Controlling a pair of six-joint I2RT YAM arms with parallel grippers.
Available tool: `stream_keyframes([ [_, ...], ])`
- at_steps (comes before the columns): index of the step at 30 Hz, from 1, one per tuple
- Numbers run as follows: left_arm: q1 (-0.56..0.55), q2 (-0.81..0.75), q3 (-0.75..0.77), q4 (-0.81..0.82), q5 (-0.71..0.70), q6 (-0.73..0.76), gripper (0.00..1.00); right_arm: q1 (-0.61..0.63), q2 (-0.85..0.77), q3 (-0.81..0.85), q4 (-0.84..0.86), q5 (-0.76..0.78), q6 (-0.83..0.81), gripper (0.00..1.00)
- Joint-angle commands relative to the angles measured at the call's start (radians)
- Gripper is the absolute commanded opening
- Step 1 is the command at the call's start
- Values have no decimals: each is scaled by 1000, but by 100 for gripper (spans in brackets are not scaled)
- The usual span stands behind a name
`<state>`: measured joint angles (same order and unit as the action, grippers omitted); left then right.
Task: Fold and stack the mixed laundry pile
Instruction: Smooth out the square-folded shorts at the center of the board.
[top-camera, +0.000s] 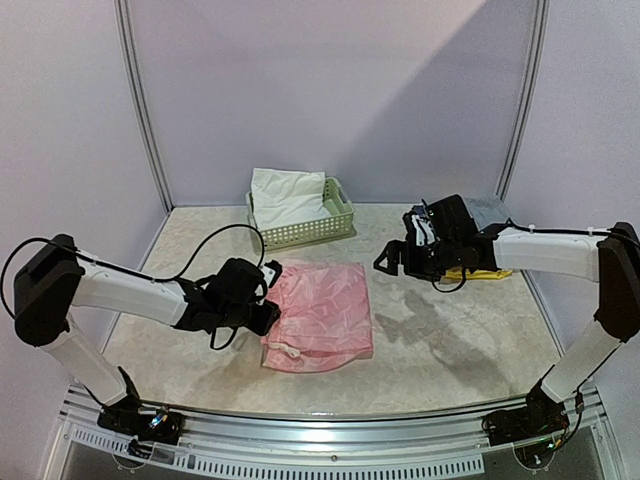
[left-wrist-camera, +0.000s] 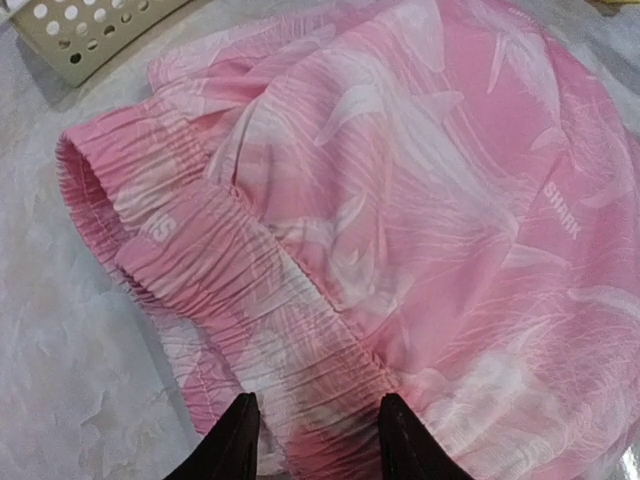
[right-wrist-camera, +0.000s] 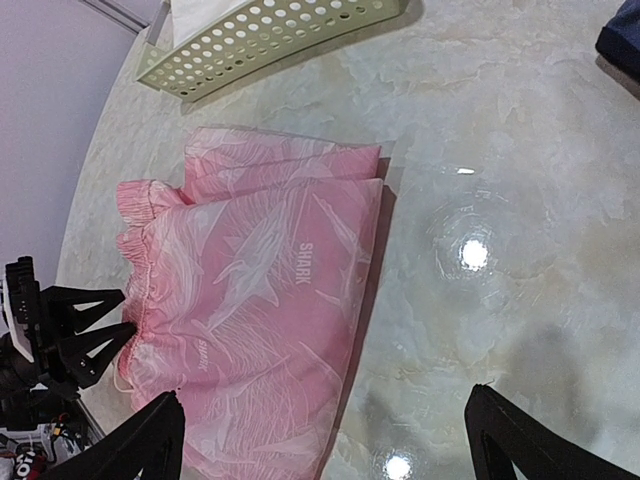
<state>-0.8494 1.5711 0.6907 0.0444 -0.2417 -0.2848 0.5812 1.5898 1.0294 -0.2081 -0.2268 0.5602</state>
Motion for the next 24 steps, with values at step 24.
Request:
stream_keyframes([
  [24, -205, -99, 42, -39, -225, 165, 69, -5, -109, -77, -13, 65, -4, 99],
])
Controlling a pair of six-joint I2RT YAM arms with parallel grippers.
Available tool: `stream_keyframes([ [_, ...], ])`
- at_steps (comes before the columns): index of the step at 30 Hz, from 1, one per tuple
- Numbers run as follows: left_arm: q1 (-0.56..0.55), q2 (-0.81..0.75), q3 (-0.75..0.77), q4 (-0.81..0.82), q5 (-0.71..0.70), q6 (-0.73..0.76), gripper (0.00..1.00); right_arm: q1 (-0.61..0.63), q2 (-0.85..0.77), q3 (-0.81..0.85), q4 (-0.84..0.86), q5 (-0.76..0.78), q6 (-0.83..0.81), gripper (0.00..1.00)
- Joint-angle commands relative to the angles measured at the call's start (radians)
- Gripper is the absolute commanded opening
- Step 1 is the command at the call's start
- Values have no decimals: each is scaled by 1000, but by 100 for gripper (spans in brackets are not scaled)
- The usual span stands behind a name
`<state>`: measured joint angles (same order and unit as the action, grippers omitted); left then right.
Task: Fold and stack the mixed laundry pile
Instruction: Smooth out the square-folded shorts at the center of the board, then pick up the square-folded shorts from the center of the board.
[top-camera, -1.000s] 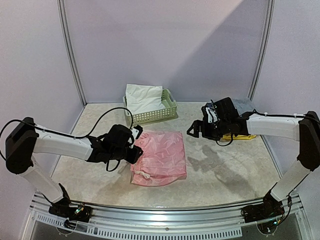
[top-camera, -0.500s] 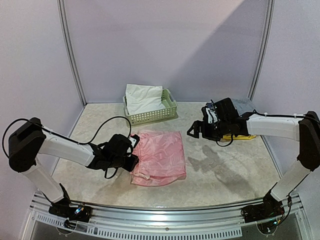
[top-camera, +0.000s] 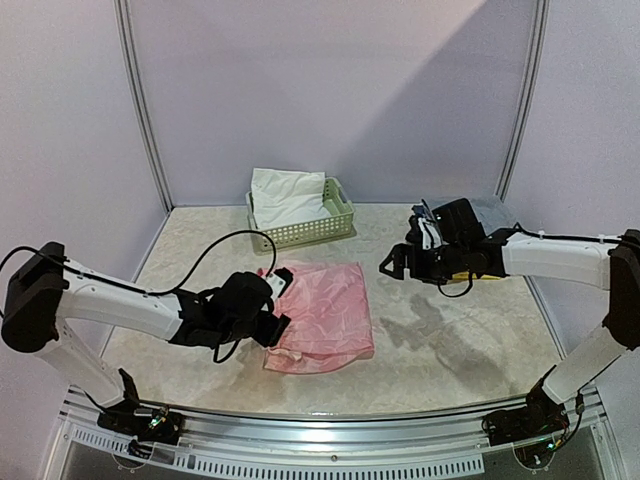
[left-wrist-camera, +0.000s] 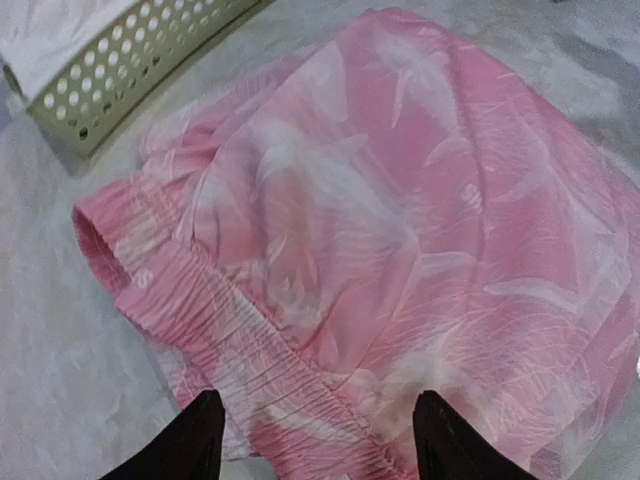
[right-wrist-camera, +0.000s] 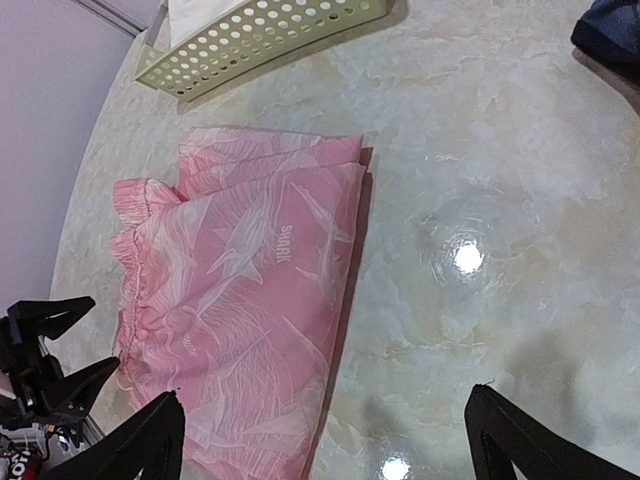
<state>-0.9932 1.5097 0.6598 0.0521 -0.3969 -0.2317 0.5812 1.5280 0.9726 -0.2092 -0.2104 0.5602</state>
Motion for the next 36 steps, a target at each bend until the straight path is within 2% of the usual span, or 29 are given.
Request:
stream_keyframes([
  [1, -80, -39, 95, -49, -87, 153, 72, -5, -55, -25, -18, 61, -5, 99],
  [6, -173, -9, 178, -48, -80, 282, 80, -14, -105, -57, -43, 121, -1, 99],
  [15, -339, 259, 431, -212, -83, 451, 81, -56, -208, -151, -89, 249, 19, 99],
  [22, -360, 428, 576, -325, -116, 477, 77, -74, -256, -191, -90, 264, 10, 99],
  [30, -361, 539, 648, -365, -120, 488, 75, -77, -266, -198, -94, 267, 0, 99],
  [36, -359, 594, 670, -379, -215, 504, 72, -79, -266, -197, -95, 270, -4, 99],
])
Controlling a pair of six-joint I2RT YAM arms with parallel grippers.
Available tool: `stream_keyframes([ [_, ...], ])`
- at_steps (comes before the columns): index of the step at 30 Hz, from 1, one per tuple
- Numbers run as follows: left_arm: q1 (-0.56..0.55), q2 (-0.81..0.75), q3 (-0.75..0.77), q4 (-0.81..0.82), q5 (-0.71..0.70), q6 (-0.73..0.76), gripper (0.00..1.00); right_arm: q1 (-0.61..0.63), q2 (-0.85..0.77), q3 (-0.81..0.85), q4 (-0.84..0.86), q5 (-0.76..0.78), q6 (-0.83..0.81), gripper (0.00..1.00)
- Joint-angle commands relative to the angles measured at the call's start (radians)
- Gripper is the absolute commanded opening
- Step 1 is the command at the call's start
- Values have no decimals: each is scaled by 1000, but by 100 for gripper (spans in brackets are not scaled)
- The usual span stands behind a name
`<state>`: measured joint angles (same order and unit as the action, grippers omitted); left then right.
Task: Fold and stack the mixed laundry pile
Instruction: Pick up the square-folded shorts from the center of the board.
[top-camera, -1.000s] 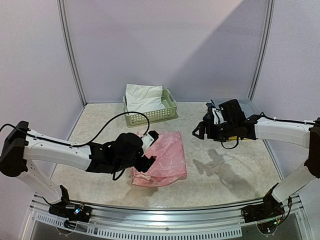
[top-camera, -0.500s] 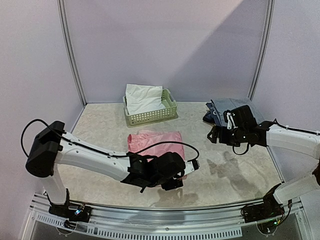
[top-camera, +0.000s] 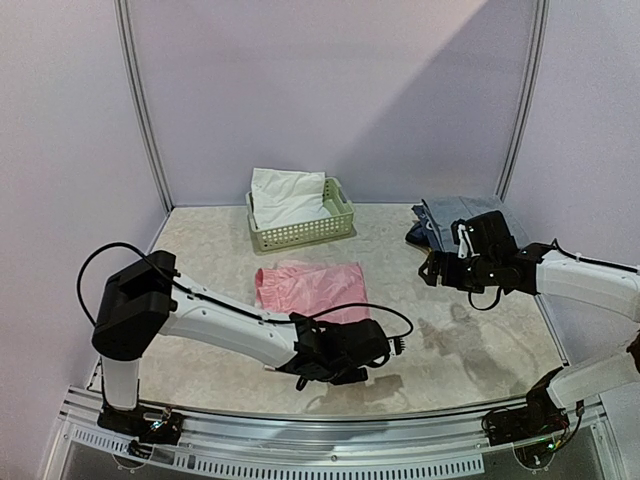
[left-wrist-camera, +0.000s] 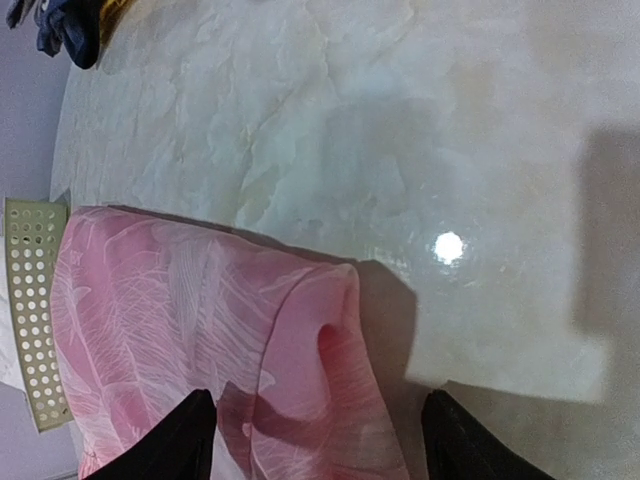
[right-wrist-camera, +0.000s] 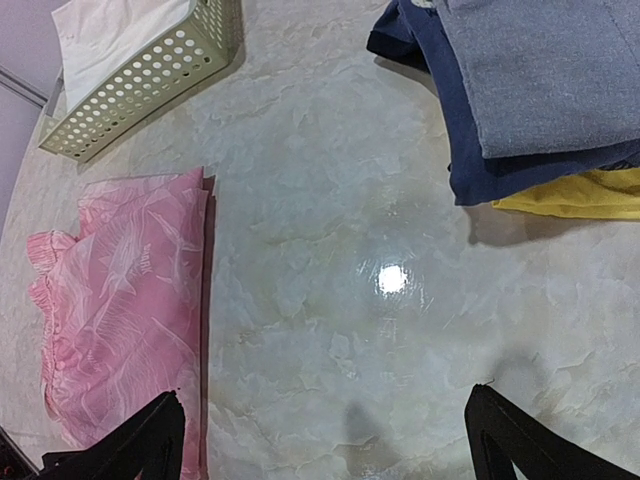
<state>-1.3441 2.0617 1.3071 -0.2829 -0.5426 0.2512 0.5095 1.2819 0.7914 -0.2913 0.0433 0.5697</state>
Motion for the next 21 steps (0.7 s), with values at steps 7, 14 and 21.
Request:
stream_keyframes([
  [7, -3, 88, 29, -47, -146, 36, 69, -9, -5, -4, -9, 14, -14, 99],
  [14, 14, 131, 19, 27, -248, 53, 46, -9, 27, 14, -4, -10, -5, 99],
  [21, 29, 75, -90, 249, -259, 80, 13, -10, 50, 18, 39, -103, 35, 99],
])
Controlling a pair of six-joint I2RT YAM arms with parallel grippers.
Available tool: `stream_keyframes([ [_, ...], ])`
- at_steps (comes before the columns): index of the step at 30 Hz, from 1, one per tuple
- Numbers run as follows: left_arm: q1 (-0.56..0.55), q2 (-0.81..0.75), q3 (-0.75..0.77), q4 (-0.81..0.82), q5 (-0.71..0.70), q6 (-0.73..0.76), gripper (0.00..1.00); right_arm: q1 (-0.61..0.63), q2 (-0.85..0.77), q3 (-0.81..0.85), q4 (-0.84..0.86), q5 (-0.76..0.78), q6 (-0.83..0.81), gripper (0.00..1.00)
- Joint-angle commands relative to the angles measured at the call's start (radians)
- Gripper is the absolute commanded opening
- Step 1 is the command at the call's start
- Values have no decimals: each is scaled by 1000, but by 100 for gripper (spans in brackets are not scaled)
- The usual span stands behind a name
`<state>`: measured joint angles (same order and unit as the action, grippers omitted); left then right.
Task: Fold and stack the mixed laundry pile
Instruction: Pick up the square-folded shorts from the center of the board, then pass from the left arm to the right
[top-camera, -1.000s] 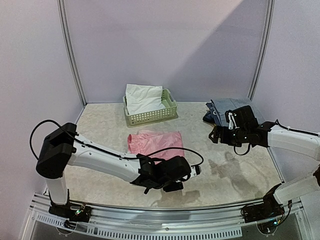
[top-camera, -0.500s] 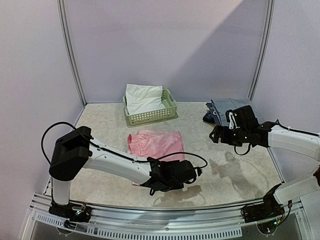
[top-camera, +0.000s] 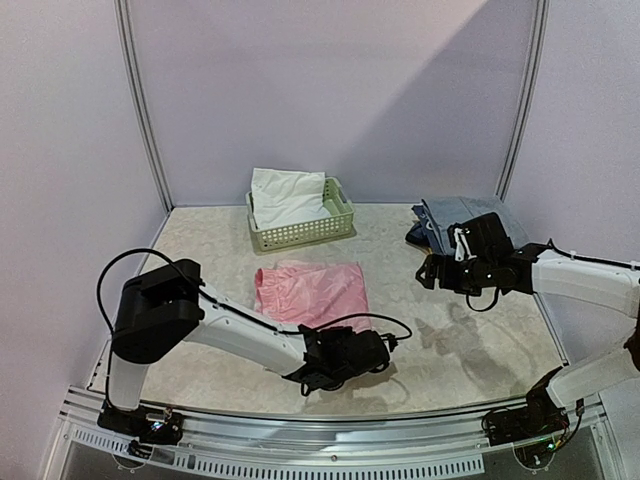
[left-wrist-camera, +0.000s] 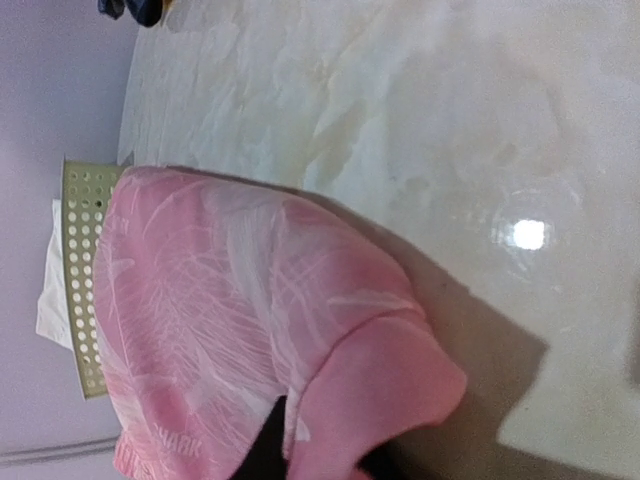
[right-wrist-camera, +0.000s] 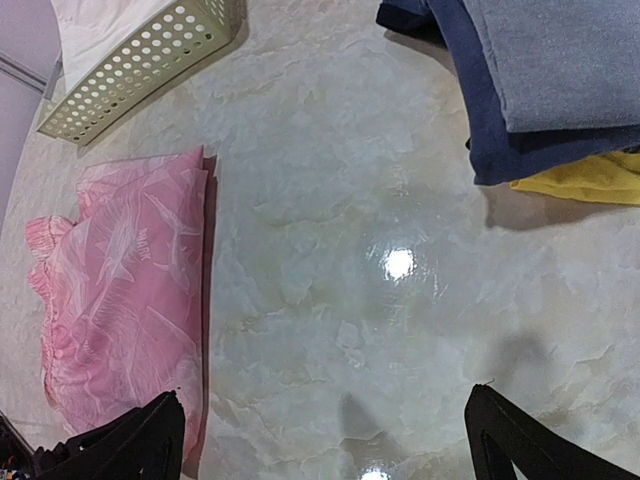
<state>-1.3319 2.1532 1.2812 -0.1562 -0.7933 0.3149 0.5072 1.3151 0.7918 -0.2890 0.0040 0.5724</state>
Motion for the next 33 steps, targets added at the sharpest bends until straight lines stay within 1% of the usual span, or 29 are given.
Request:
stream_keyframes([
  [1, 20, -32, -82, 170, -14, 18, 6, -7, 24, 20, 46, -81, 42, 99],
  [2, 25, -49, -105, 211, -11, 16, 0, -7, 31, 24, 57, -101, 49, 99],
  [5, 42, -111, -174, 303, 26, 0, 0, -7, 64, 31, 97, -170, 81, 99],
  [9, 57, -184, -243, 376, 76, -26, 0, -7, 107, 8, 208, -291, 150, 99],
  [12, 64, -207, -271, 396, 98, -41, 0, -7, 162, 8, 275, -396, 196, 99],
  [14, 68, -214, -282, 409, 106, -47, 0, -3, 210, 6, 350, -484, 238, 99],
  [17, 71, -219, -287, 416, 112, -57, 0, 11, 283, 9, 447, -556, 299, 99],
  [22, 73, -222, -286, 423, 108, -64, 0, 45, 404, 38, 565, -635, 395, 98],
  [29, 71, -231, -292, 427, 118, -73, 0, 76, 564, 87, 667, -701, 476, 91],
  [33, 69, -239, -301, 434, 113, -81, 0, 94, 625, 127, 676, -727, 494, 88],
])
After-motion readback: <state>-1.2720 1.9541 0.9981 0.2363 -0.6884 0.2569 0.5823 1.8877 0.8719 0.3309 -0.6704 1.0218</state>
